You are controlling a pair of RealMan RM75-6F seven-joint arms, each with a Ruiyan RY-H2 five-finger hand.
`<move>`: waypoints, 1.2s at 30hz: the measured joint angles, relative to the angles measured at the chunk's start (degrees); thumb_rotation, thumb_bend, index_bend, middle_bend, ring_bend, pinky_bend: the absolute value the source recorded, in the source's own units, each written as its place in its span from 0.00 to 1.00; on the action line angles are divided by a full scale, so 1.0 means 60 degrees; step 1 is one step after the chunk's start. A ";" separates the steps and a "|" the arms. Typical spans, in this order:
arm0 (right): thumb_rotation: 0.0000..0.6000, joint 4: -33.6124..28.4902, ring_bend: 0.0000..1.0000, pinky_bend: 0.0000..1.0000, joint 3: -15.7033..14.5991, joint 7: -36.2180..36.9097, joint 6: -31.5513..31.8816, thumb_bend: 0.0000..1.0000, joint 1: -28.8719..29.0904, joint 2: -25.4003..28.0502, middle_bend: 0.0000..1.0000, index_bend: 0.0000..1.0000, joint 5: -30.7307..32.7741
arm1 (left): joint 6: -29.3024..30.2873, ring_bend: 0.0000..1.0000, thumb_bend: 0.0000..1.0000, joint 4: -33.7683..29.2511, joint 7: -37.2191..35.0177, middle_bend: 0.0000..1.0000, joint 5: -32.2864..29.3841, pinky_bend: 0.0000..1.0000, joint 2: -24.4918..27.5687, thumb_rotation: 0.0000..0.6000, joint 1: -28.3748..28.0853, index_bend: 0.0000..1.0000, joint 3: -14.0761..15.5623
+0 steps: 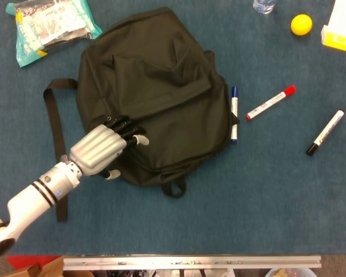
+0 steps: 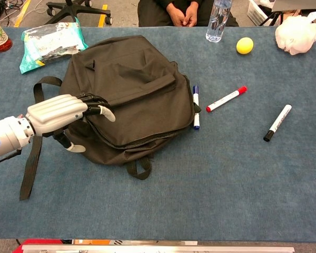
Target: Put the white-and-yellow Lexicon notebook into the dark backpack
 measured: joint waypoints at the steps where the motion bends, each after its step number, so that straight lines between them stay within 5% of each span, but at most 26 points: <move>1: 1.00 0.0004 0.66 0.77 0.0010 0.0011 0.0005 0.32 -0.0015 0.0005 0.75 0.72 -0.0006 | -0.0043 0.10 0.10 0.0050 0.0032 0.18 -0.0086 0.10 -0.0081 1.00 -0.0032 0.22 -0.0009; 28: 1.00 0.0213 0.66 0.77 0.0229 0.0389 0.0002 0.32 -0.0296 -0.0080 0.75 0.73 -0.0005 | -0.0433 0.29 0.18 0.0966 0.0660 0.35 -0.2077 0.21 -0.1880 1.00 -0.0660 0.40 -0.0557; 36: 1.00 0.0234 0.66 0.77 0.0330 0.0608 0.0027 0.32 -0.0359 -0.0066 0.75 0.74 0.0079 | -0.0408 0.31 0.43 0.1081 0.0926 0.38 -0.2120 0.21 -0.2297 1.00 -0.0826 0.52 -0.0487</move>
